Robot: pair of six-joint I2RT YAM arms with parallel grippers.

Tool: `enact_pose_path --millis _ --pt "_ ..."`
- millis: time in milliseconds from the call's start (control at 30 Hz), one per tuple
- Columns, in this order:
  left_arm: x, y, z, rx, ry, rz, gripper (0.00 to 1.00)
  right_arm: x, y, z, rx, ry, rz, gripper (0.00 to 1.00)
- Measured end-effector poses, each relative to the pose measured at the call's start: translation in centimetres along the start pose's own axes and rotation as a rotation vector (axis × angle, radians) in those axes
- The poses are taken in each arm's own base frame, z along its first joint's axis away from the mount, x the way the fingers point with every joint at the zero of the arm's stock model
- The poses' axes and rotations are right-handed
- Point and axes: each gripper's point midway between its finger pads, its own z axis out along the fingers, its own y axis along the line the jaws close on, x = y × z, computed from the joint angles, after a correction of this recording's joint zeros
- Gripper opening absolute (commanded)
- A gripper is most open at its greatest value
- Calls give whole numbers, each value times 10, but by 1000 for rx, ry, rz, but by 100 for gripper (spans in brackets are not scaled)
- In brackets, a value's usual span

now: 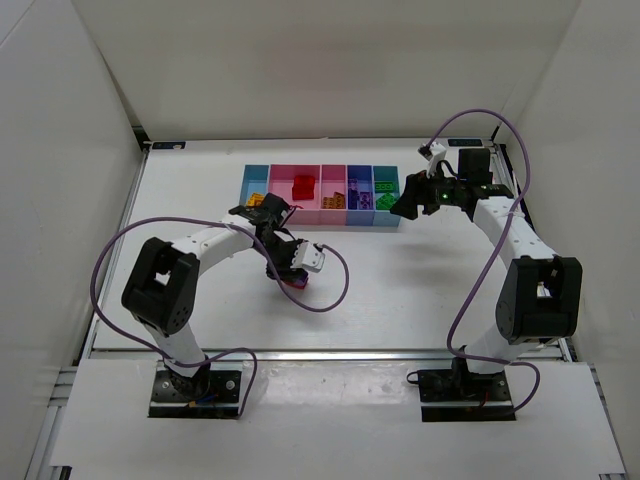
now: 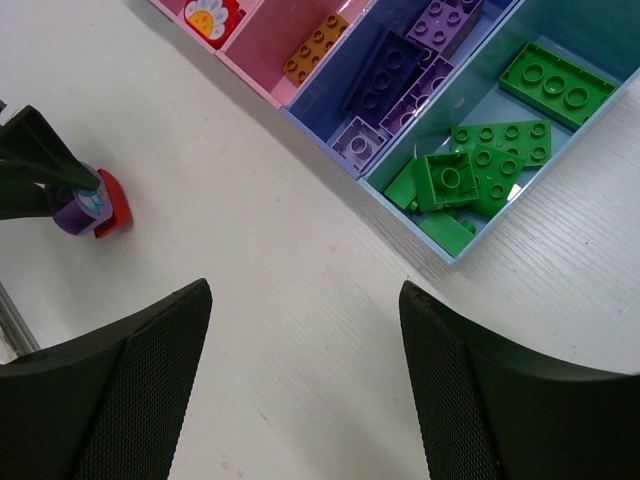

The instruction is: Sort the legos into containers by color

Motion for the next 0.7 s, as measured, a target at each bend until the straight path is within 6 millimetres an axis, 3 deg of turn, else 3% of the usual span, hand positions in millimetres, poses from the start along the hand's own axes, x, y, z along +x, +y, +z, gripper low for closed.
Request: enact_pose_path --millis 133,233,367,433,567,700 --pt "0 1 0 -3 2 -14 29 0 0 0 0 0 0 78" --pt "0 1 0 -4 2 -35 23 0 0 0 0 -1 1 78" --pt "-11 10 -8 -23 -42 -129 22 -3 4 0 -28 -14 4 78" --pt "-26 24 -22 -57 -124 -237 22 -6 12 1 -75 -31 10 78" --pt "-57 78 -72 -187 -371 -510 23 -10 39 3 -229 -73 36 77" --pt "-68 110 -118 -265 -620 -764 23 -18 78 6 -431 -95 10 77"
